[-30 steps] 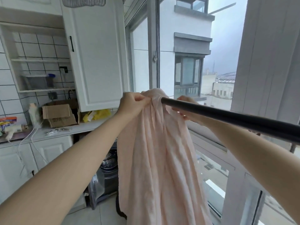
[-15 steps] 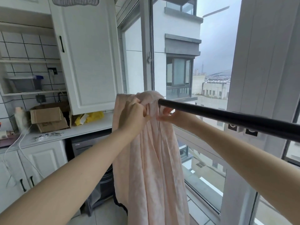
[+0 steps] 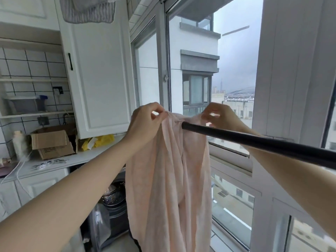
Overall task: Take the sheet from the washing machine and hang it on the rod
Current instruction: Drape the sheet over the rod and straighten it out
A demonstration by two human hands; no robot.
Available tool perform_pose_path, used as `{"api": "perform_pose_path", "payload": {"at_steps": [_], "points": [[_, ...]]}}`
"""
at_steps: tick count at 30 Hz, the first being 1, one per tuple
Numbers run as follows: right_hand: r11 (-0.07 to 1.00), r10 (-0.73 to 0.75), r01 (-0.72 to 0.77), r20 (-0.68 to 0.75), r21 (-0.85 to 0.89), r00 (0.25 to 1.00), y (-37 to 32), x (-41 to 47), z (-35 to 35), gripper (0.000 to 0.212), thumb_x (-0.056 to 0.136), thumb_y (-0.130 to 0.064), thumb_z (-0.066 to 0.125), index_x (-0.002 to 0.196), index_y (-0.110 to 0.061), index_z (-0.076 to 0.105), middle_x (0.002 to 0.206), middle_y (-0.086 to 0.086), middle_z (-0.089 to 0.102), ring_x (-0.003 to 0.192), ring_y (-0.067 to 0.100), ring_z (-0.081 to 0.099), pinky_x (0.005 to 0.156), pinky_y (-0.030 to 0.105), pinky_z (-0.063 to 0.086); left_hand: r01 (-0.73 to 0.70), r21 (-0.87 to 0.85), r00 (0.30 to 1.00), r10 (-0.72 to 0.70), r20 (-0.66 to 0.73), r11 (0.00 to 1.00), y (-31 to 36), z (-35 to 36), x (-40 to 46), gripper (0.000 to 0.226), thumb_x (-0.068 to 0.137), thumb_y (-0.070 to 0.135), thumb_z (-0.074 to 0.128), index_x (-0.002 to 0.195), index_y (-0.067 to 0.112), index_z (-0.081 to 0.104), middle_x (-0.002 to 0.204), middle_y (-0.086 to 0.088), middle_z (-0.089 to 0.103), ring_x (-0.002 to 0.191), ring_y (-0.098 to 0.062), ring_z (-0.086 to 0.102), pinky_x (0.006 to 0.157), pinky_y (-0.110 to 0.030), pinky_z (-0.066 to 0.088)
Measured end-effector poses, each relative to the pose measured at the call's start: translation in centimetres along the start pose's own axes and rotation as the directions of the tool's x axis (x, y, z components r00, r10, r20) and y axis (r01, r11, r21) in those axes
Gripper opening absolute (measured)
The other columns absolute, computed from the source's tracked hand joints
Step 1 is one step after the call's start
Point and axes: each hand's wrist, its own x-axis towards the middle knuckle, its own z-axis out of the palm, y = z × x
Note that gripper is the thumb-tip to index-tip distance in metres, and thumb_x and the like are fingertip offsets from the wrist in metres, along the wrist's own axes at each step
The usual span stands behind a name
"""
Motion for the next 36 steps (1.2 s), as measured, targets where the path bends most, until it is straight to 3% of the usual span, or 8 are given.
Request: {"api": "perform_pose_path", "payload": {"at_steps": [4,7,11,15,19,24,30,36], "points": [[0.957,0.126,-0.096,-0.095,0.273,0.987,-3.0,1.5,-2.7,0.014,0.096,-0.010,0.053,0.082,-0.014,0.051,0.077,0.006,0.063,0.063,0.019,0.065,0.059,0.032,0.056,-0.027,-0.120,0.985,0.006,-0.171,0.992,2.7,-1.0,2.5,0.014,0.096,0.019,0.051,0.087,0.010,0.057,0.073,-0.001,0.063,0.066,-0.015,0.059,0.063,-0.030,0.046],[0.976,0.077,-0.022,-0.253,0.215,0.964,-4.3,1.7,-3.8,0.017,0.098,-0.016,0.048,0.082,-0.021,0.048,0.063,0.005,0.048,0.050,0.014,0.044,0.047,0.025,0.038,-0.077,-0.203,0.950,0.010,-0.312,0.976,4.8,-1.2,3.4,0.015,0.098,0.018,0.046,0.088,0.008,0.051,0.069,-0.001,0.055,0.058,-0.009,0.046,0.056,-0.028,0.035],[0.987,0.073,-0.075,0.022,0.141,0.997,-3.1,-0.2,-3.3,0.013,0.098,-0.021,0.051,0.087,-0.015,0.055,0.068,0.004,0.055,0.059,0.013,0.048,0.054,0.025,0.037,-0.036,-0.125,0.999,0.041,0.034,0.991,5.5,0.5,1.2,0.022,0.095,0.033,0.052,0.088,0.012,0.054,0.073,0.009,0.055,0.062,0.003,0.049,0.054,-0.017,0.035],[0.963,0.061,0.012,0.260,-0.271,0.964,-1.5,-2.0,-5.1,0.022,0.091,-0.032,0.061,0.096,-0.010,0.064,0.084,0.000,0.060,0.075,0.013,0.053,0.061,0.013,0.039,-0.027,0.187,0.935,-0.041,0.352,0.982,2.8,0.1,-0.1,0.033,0.078,0.045,0.074,0.098,0.027,0.054,0.090,0.007,0.060,0.078,-0.010,0.056,0.064,-0.029,0.045],[0.878,0.087,0.054,0.269,-0.476,0.959,-1.2,-2.3,-5.5,0.003,0.088,-0.022,0.066,0.089,-0.022,0.063,0.076,-0.012,0.058,0.078,0.014,0.055,0.060,0.010,0.038,-0.039,0.402,0.935,-0.108,0.337,0.915,1.8,-0.4,-0.5,0.017,0.087,0.026,0.062,0.070,0.022,0.061,0.066,0.003,0.058,0.073,-0.021,0.056,0.080,-0.034,0.043],[0.953,0.049,-0.004,0.141,-0.302,0.989,-1.9,-2.2,-4.8,0.015,0.092,-0.007,0.055,0.080,-0.014,0.058,0.072,-0.001,0.056,0.069,0.017,0.049,0.059,0.016,0.036,0.158,0.229,0.974,-0.190,0.124,0.960,2.8,-0.9,-0.3,0.026,0.091,0.003,0.040,0.075,0.018,0.055,0.070,0.002,0.053,0.063,-0.013,0.048,0.052,-0.027,0.032],[0.983,0.154,-0.154,0.008,0.102,0.988,-3.8,-2.5,-5.0,0.026,0.090,-0.001,0.036,0.088,-0.006,0.061,0.084,0.010,0.065,0.075,0.023,0.059,0.066,0.032,0.048,0.164,0.013,0.985,-0.164,0.054,0.986,6.3,0.1,-1.4,0.037,0.091,0.012,0.051,0.057,0.017,0.036,0.056,0.003,0.037,0.057,-0.016,0.033,0.053,-0.030,0.023],[0.988,0.091,-0.070,0.154,-0.136,0.984,-3.9,-5.9,-5.7,0.031,0.096,-0.014,0.053,0.066,-0.006,0.053,0.062,0.001,0.055,0.057,0.007,0.047,0.050,0.006,0.036,0.110,-0.038,0.986,-0.104,0.128,0.993,7.9,1.0,-4.9,0.036,0.090,0.010,0.059,0.059,0.015,0.042,0.054,0.005,0.042,0.053,-0.007,0.036,0.045,-0.015,0.027]]}}
